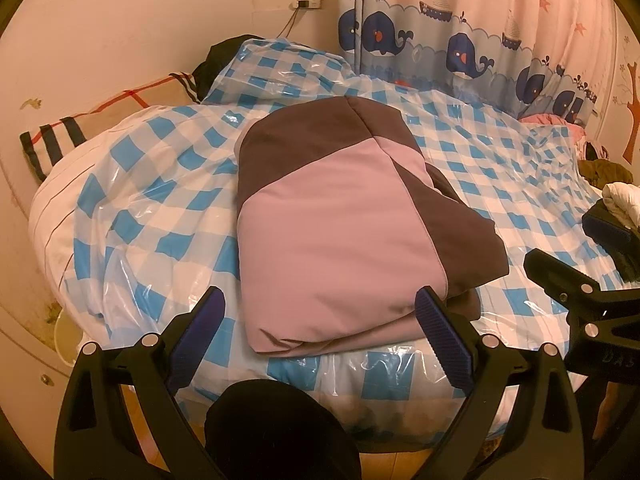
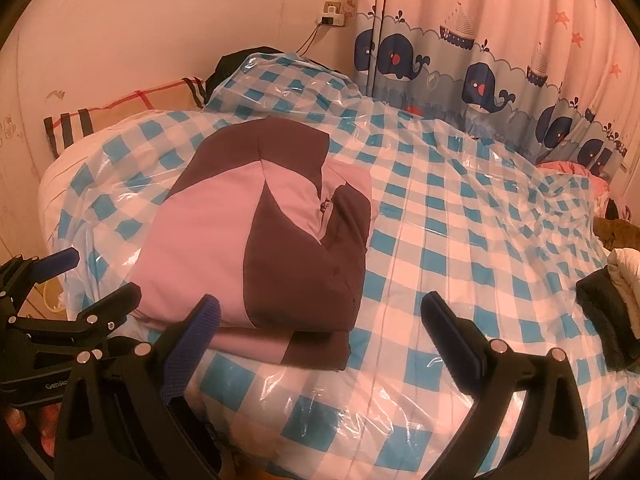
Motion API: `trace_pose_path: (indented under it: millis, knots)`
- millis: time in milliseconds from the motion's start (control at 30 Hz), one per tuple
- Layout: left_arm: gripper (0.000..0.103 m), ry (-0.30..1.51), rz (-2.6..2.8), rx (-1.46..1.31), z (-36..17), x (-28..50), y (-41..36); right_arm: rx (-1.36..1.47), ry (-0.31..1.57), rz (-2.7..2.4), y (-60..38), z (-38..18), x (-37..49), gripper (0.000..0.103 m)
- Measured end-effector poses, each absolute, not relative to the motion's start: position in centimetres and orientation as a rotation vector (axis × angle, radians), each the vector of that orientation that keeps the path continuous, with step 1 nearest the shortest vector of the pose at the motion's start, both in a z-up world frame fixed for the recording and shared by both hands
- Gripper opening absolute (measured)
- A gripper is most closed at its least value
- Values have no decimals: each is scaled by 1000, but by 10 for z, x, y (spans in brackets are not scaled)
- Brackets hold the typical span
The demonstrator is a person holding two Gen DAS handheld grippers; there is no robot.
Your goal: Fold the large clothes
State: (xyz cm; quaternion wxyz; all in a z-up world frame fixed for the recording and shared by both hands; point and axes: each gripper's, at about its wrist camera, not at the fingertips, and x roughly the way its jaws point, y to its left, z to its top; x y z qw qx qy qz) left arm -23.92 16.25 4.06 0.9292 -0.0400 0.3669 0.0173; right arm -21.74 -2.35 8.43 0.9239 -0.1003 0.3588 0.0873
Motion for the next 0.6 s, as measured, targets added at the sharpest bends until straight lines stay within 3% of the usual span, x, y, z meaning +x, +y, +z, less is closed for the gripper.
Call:
trace_pose_path:
  millis: [600]
  knots:
    - [95,763,61,6,48,-229,163,-207,731,179,-22,85,-218,96]
